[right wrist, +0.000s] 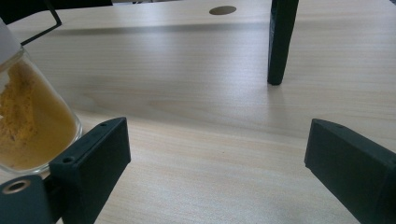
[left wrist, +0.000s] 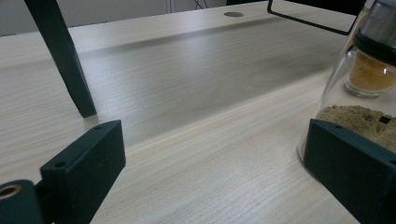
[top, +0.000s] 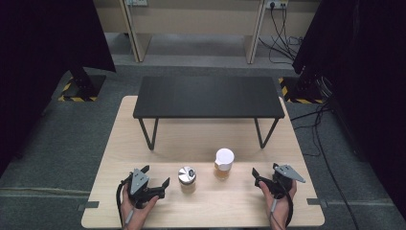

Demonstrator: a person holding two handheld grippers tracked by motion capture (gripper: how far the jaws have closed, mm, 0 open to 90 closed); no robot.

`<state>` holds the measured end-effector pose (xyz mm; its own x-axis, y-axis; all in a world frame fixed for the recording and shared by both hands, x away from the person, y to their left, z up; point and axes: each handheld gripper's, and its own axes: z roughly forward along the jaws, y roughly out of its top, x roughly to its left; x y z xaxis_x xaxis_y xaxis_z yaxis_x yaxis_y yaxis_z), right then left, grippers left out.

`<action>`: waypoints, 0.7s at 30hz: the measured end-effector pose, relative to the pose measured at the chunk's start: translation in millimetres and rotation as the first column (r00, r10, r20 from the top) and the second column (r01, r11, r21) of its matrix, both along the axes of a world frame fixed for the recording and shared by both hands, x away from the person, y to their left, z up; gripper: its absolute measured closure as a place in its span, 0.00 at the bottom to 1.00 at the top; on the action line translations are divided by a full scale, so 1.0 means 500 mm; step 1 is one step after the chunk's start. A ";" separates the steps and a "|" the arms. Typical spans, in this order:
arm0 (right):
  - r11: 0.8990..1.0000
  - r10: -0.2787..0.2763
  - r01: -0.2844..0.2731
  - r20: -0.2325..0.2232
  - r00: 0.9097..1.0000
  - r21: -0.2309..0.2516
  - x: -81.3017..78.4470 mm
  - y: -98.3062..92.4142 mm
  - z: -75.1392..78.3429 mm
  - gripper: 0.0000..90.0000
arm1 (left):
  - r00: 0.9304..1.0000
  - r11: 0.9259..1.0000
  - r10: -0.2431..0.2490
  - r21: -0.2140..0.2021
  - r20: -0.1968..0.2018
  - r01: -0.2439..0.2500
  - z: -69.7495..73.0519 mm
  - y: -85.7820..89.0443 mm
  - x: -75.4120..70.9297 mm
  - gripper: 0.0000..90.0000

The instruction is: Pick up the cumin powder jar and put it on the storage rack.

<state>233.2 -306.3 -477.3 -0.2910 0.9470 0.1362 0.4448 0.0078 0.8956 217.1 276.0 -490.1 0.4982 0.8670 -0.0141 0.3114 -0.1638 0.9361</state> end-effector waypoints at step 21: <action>1.000 0.010 -0.010 -0.001 1.000 -0.004 0.001 -0.001 0.000 0.08 | 0.996 0.996 -0.087 -0.014 -0.001 0.087 -0.002 0.024 0.013 0.04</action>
<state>233.8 -306.8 -477.0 -0.3000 0.9446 0.1331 0.4453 0.0153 0.8952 223.7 287.9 -491.0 0.5715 0.8202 -0.0268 0.2982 -0.1771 0.9379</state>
